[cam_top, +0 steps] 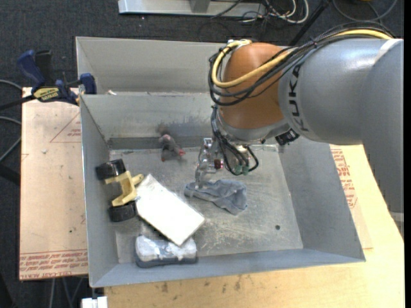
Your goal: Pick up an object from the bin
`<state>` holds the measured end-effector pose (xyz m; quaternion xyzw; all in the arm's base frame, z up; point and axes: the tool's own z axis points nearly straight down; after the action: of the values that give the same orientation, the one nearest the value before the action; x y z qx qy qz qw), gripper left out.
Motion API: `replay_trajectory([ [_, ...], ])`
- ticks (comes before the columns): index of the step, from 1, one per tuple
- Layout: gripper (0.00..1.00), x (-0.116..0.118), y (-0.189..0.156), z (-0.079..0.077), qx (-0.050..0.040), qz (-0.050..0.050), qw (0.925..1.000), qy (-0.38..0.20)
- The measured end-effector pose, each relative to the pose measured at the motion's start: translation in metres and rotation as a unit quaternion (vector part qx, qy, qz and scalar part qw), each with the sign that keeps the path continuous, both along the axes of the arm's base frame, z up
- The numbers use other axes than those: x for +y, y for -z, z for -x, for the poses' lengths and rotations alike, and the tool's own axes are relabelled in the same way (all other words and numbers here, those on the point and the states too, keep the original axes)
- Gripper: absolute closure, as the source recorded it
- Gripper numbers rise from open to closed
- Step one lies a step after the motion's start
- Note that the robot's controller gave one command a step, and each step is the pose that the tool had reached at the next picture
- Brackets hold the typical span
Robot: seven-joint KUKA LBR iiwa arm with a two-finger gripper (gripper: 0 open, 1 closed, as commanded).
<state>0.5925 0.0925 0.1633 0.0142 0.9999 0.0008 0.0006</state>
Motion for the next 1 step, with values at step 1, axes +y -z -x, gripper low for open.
replay_trajectory([
  [1, 1.00, 0.0148, -0.0117, -0.0131, -0.0009, 0.000, 1.0000, -0.001],
])
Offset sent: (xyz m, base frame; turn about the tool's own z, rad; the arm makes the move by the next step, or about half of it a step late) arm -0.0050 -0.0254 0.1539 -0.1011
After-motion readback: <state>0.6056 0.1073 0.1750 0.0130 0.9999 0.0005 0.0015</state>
